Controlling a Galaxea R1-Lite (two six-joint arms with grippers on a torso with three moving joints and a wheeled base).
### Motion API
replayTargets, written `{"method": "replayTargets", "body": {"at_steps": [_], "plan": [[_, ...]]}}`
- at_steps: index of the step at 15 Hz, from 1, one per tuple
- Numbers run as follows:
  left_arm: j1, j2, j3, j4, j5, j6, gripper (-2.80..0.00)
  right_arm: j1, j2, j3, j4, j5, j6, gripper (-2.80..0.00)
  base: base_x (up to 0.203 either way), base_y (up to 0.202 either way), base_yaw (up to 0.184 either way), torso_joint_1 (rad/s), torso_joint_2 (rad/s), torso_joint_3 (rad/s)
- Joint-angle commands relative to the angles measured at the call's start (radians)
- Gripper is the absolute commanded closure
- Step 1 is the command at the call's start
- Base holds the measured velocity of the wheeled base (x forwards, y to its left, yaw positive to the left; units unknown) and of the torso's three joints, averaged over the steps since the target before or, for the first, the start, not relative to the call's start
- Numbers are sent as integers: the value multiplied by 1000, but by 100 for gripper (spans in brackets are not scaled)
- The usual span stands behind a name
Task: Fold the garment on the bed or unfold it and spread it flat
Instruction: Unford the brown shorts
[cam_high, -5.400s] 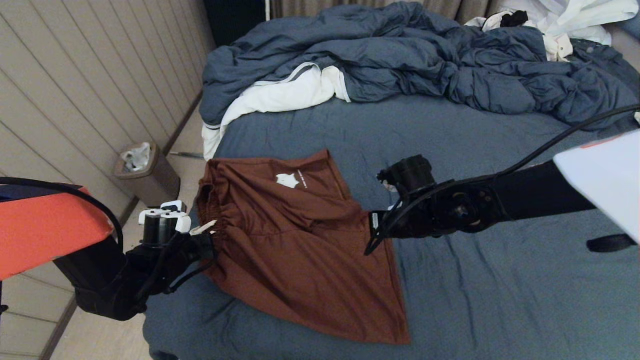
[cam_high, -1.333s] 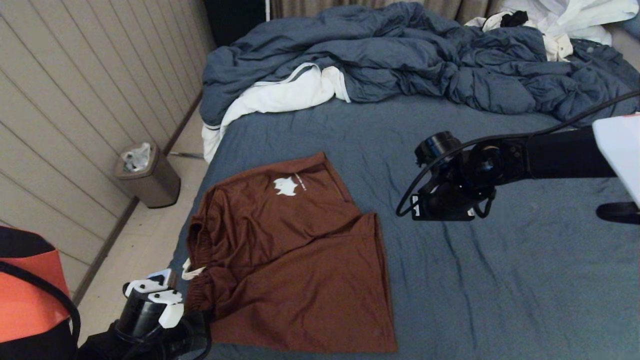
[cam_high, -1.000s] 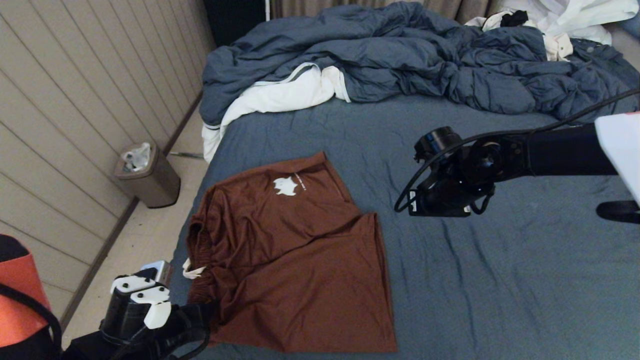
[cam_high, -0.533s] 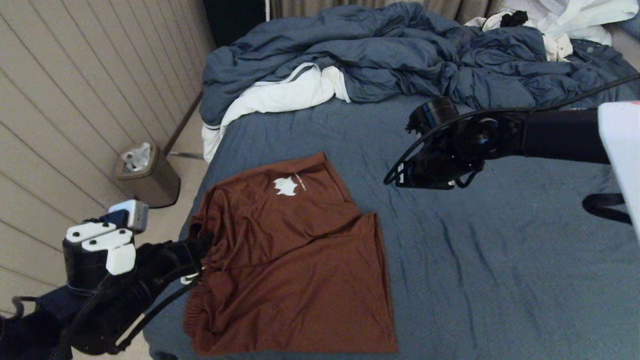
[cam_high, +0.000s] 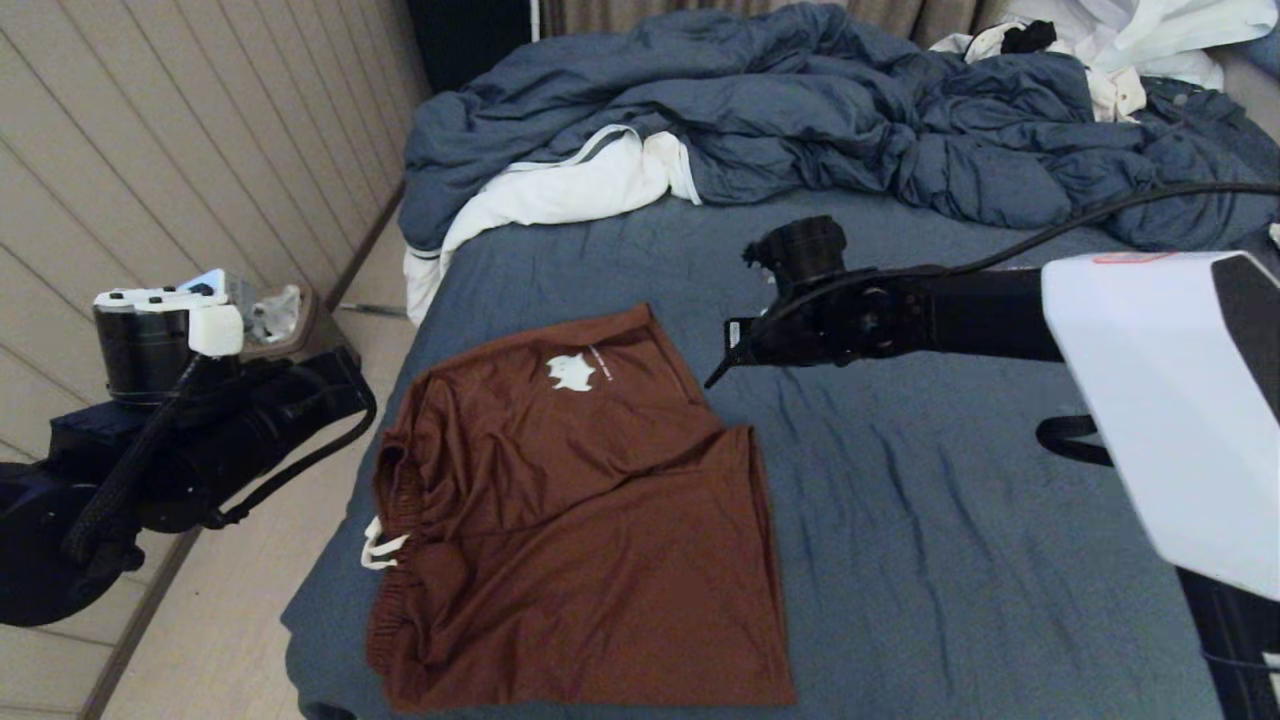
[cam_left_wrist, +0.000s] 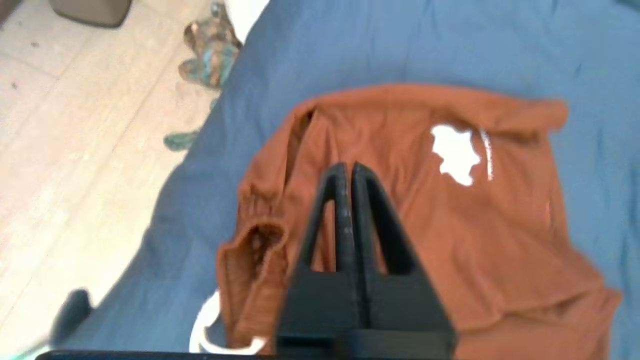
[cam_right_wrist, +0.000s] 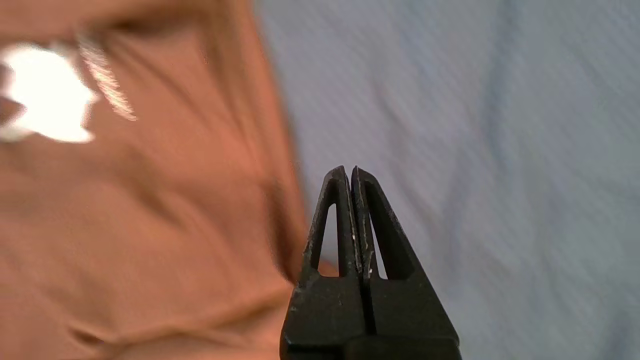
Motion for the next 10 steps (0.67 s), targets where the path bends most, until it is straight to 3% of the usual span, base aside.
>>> {"method": "replayTargets", "body": {"at_steps": [1, 6, 10], "plan": [[5, 16, 2, -19, 2, -25, 0, 27, 36, 0, -76, 1, -2, 0, 0, 0, 0, 0, 0, 0], [5, 62, 32, -71, 13, -47, 0, 82, 110, 2, -183, -20, 1, 0, 0, 0, 0, 0, 0, 0], [5, 73, 20, -90, 15, -40, 0, 92, 80, 10, -138, -19, -8, 0, 0, 0, 0, 0, 0, 0]]}}
